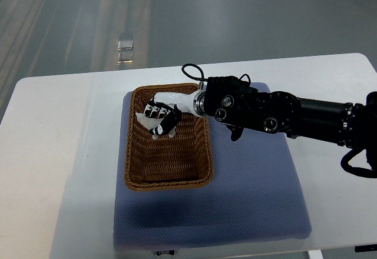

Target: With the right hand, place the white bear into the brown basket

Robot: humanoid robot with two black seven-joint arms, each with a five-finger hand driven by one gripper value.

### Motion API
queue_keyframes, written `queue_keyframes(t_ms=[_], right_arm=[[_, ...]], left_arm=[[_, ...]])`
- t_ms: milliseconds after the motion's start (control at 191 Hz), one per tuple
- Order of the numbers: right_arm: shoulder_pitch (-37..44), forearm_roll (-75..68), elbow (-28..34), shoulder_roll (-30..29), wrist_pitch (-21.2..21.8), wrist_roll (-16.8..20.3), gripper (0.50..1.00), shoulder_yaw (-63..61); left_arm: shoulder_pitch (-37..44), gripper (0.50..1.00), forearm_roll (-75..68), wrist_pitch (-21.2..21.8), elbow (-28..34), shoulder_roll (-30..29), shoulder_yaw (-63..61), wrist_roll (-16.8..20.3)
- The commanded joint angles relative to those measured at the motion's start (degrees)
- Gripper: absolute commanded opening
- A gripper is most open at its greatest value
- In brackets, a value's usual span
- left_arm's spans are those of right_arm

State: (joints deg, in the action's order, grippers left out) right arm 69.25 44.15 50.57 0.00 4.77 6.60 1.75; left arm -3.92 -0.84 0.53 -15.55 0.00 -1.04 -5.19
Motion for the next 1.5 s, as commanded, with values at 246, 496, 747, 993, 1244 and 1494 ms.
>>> queue_keyframes(t_ms=[246, 496, 747, 993, 1244, 1494], right_arm=[[-1.3, 2.7, -0.2, 0.0, 0.0, -0.1, 0.627, 1.5], [-1.3, 2.7, -0.2, 0.0, 0.1, 0.0, 0.823, 1.7], [0.1, 2.6, -0.2, 1.2, 0.1, 0.0, 0.895, 0.4], [2.5, 1.6, 0.0, 8.4, -0.1, -0.2, 0.895, -11.8], [-11.2, 1.2, -0.1, 11.0, -0.2, -0.4, 0.895, -42.8], [-24.4, -4.0, -1.0, 4.7, -0.4, -3.5, 0.895, -65.1]], left_arm=[[0.0, 1.0, 0.0, 0.0, 0.0, 0.0, 0.1, 0.0], [0.0, 1.0, 0.0, 0.0, 0.1, 0.0, 0.1, 0.0], [0.0, 1.0, 0.0, 0.1, 0.1, 0.0, 0.1, 0.0], [0.0, 1.0, 0.0, 0.0, 0.1, 0.0, 0.1, 0.0], [0.0, 1.0, 0.0, 0.1, 0.0, 0.0, 0.0, 0.0], [0.0, 1.0, 0.0, 0.1, -0.1, 0.0, 0.0, 0.0]])
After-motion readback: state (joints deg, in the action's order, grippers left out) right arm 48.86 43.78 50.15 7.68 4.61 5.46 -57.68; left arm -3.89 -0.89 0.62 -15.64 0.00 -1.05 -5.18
